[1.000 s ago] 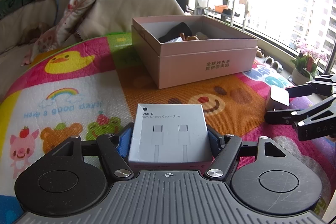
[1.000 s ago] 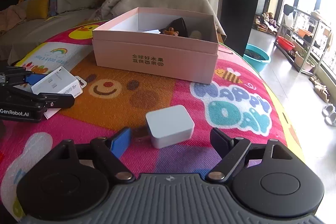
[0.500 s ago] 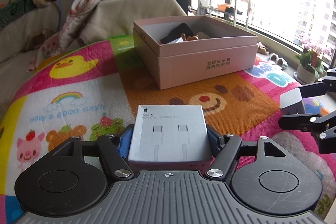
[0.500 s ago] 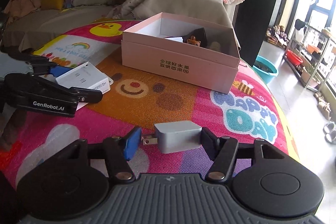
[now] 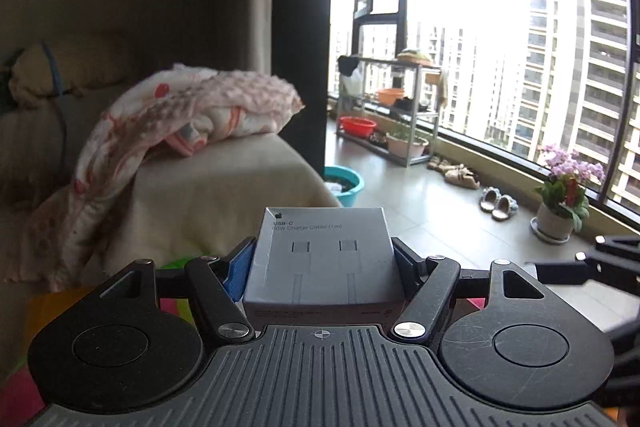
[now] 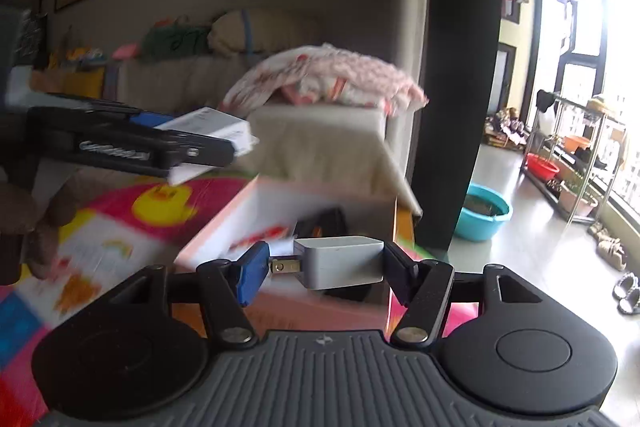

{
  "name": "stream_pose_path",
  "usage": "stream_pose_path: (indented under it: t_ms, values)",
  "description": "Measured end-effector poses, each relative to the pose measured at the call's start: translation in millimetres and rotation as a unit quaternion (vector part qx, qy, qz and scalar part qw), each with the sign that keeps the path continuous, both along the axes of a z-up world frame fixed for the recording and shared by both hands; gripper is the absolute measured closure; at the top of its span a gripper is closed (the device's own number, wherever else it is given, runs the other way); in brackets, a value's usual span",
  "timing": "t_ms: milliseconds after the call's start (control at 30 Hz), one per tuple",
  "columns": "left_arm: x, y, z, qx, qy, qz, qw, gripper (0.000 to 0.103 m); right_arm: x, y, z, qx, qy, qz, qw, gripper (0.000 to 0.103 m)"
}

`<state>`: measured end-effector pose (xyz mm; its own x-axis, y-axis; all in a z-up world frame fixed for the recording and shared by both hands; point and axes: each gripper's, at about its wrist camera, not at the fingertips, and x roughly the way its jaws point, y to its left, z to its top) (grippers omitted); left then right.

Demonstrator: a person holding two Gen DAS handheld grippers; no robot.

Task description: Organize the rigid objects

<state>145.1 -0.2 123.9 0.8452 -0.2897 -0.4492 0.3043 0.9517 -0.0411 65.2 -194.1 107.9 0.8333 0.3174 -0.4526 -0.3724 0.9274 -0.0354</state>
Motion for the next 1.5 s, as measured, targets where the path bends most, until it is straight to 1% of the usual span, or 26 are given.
stream_pose_path:
  t_ms: [33,100,167,200,233,300,333,367,433,500,567,633,667,733,833,867,900,933,1033,1067,1133,1167,1267,1367,1433,1500]
  values:
    - [22,-2,-11,-0.004,0.024,0.008,0.9997,0.028,17,6,-5,0.003,0.015,-0.005,1.000,0.041]
    - [51,-5,-34,-0.014,0.068,0.019,0.9974,0.028,47,20,-21,0.001,0.050,-0.016,0.999,0.041]
    - [67,-8,-53,-0.014,0.104,0.023,0.9942,0.028,65,31,-39,-0.007,0.068,-0.023,0.997,0.041]
    - [70,-7,-60,-0.012,0.110,0.028,0.9935,0.031,70,34,-47,-0.005,0.077,-0.019,0.997,0.041]
    - [68,-5,-62,-0.012,0.105,0.032,0.9939,0.031,74,36,-52,-0.004,0.089,-0.015,0.996,0.041]
    - [56,2,-56,-0.019,0.084,0.036,0.9956,0.031,74,33,-55,0.009,0.102,-0.020,0.994,0.036]
    - [46,6,-49,-0.021,0.069,0.039,0.9966,0.031,69,29,-54,0.017,0.099,-0.020,0.995,0.028]
    - [33,11,-41,-0.023,0.053,0.042,0.9974,0.031,62,26,-53,0.021,0.089,-0.024,0.996,0.021]
    - [-4,20,-27,-0.025,0.030,0.054,0.9978,0.031,40,20,-48,0.011,0.059,-0.042,0.997,0.019]
    - [-48,28,-24,-0.026,0.026,0.067,0.9971,0.031,15,14,-46,0.002,0.037,-0.053,0.998,0.015]
    - [-89,34,-37,-0.028,0.036,0.078,0.9959,0.031,-8,7,-47,0.003,0.033,-0.060,0.998,0.008]
    - [-127,37,-60,-0.024,0.055,0.089,0.9943,0.031,-30,3,-52,0.007,0.040,-0.062,0.997,0.004]
    - [-143,38,-73,-0.020,0.065,0.096,0.9930,0.031,-39,3,-56,0.008,0.047,-0.063,0.997,0.001]
    - [-164,39,-96,-0.020,0.088,0.113,0.9895,0.031,-52,8,-69,-0.002,0.066,-0.066,0.996,0.000]
    - [-172,35,-121,-0.019,0.109,0.132,0.9850,0.031,-54,23,-94,-0.030,0.112,-0.057,0.992,0.000]
    - [-172,31,-125,-0.007,0.103,0.133,0.9858,0.031,-53,29,-101,-0.039,0.124,-0.049,0.990,0.000]
    - [-172,26,-127,0.013,0.089,0.134,0.9869,0.031,-50,34,-106,-0.052,0.130,-0.044,0.989,0.000]
    - [-170,23,-128,0.024,0.090,0.134,0.9866,0.030,-51,36,-110,-0.057,0.128,-0.045,0.989,0.000]
    - [-164,21,-128,0.023,0.093,0.141,0.9854,0.028,-43,33,-110,-0.052,0.131,-0.076,0.987,0.000]
    - [-162,19,-128,0.029,0.093,0.143,0.9849,0.026,-38,29,-111,-0.043,0.134,-0.085,0.986,0.000]
    - [-162,13,-129,0.035,0.093,0.150,0.9837,0.024,-32,20,-112,-0.006,0.152,-0.096,0.984,0.000]
    - [-161,12,-130,0.034,0.093,0.153,0.9832,0.023,-31,18,-113,-0.002,0.147,-0.106,0.983,0.000]
    - [-157,11,-130,0.028,0.097,0.161,0.9818,0.019,-32,24,-114,-0.014,0.140,-0.118,0.983,0.000]
    - [-154,8,-130,0.031,0.098,0.165,0.9808,0.015,-35,25,-116,-0.008,0.139,-0.126,0.982,0.000]
    - [-153,8,-130,0.030,0.099,0.168,0.9803,0.014,-36,24,-117,-0.004,0.136,-0.128,0.982,0.000]
    - [-152,8,-131,0.029,0.099,0.170,0.9800,0.014,-39,24,-119,-0.011,0.119,-0.118,0.986,0.000]
